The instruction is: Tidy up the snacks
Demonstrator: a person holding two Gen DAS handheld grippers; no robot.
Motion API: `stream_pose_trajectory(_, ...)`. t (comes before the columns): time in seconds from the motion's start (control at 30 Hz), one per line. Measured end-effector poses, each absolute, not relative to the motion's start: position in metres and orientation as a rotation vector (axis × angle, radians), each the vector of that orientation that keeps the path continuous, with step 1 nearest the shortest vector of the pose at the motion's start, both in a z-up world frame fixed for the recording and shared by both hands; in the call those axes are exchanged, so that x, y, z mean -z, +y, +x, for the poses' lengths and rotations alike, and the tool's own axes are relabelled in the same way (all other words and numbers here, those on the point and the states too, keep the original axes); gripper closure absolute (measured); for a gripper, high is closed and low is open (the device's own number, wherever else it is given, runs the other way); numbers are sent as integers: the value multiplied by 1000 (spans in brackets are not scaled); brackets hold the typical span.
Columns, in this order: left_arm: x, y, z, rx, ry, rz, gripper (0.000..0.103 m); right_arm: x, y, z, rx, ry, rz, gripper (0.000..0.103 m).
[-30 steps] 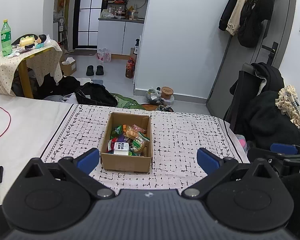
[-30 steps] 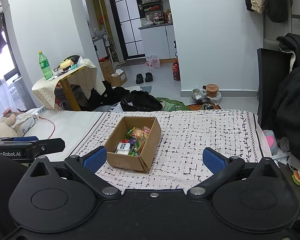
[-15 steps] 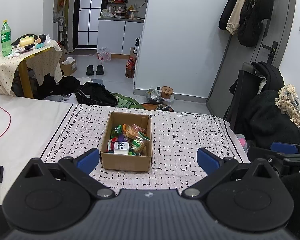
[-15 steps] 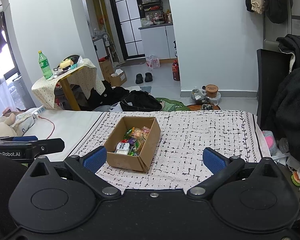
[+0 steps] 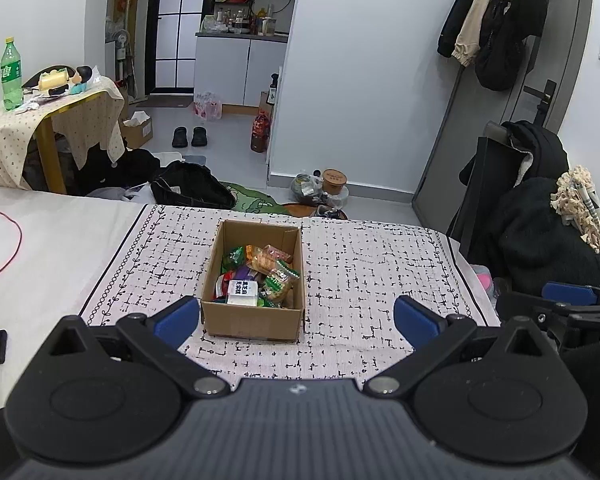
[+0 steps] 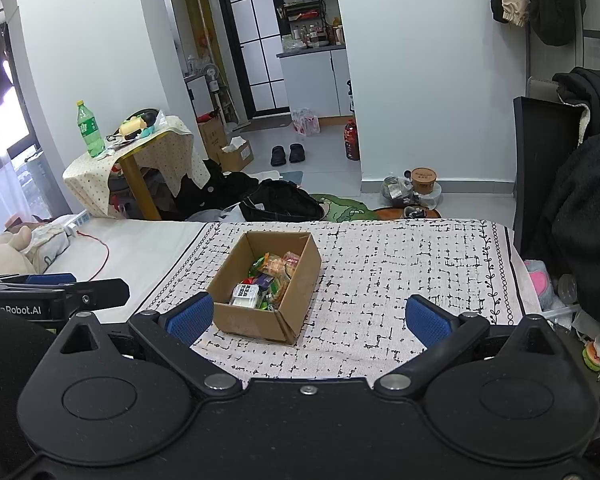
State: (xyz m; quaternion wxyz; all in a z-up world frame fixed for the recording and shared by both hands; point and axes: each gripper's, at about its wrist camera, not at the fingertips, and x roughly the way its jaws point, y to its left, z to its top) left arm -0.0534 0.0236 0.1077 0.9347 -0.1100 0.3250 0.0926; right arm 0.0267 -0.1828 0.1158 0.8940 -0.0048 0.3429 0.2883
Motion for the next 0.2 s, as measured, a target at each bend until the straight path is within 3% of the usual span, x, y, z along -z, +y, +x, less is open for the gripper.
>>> stream_pose_trajectory(0.2, -108, 23, -53, -188, 666, -227, 0, -116, -184, 27, -598, 712, -9, 0)
